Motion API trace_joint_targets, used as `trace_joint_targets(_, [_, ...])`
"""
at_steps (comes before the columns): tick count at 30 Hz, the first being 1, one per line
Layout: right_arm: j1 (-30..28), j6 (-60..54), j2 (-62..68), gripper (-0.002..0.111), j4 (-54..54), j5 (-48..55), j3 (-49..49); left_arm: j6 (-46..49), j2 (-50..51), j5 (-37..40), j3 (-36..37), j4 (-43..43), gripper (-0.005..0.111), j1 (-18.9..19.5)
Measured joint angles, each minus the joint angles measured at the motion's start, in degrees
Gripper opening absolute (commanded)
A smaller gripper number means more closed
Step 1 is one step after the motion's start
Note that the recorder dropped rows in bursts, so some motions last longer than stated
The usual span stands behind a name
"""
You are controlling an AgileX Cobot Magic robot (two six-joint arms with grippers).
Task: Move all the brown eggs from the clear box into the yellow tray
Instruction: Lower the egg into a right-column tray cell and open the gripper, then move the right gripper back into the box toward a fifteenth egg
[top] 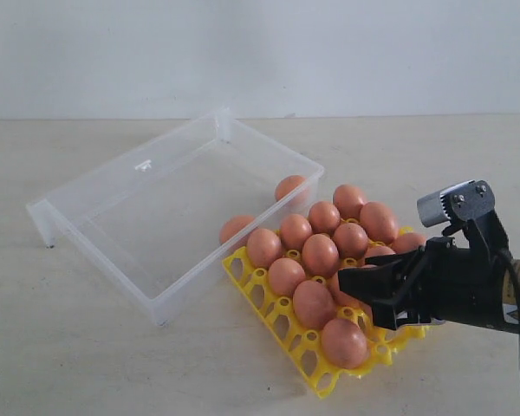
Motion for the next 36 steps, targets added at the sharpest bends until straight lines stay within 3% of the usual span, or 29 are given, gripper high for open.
trace_joint_targets(4, [0.0,0.0,0.0,0.059,0.0,-0.26,0.0,0.0,0.0,0.0,0.0,0.0,-0.004,0.0])
trace_joint_targets(17, [0.0,0.0,0.0,0.059,1.44,-0.98,0.0,0.0,0.0,0.0,0.0,0.0,-0.004,0.0])
trace_joint_targets(25, [0.09,2.2,0.12,0.059,10.4,-18.75,-2.41,0.0,0.0,0.0,0.0,0.0,-0.004,0.0])
trace_joint_targets(28, [1.13,7.58,-0.79,0.05,12.21,-19.79,-9.08,0.0,0.0,0.0,0.0,0.0,-0.004,0.0])
trace_joint_targets(31, [4.94,10.51,-2.24,0.032,11.03,-16.72,-19.17,0.0,0.0,0.0,0.0,0.0,-0.004,0.0])
trace_joint_targets(34, [12.01,11.24,-2.61,0.005,4.43,-3.66,-31.91,0.0,0.0,0.0,0.0,0.0,-0.004,0.0])
trace_joint_targets(36, [18.77,11.51,-2.61,0.0,-2.43,10.05,-39.23,0.0,0.0,0.0,0.0,0.0,-0.004,0.0])
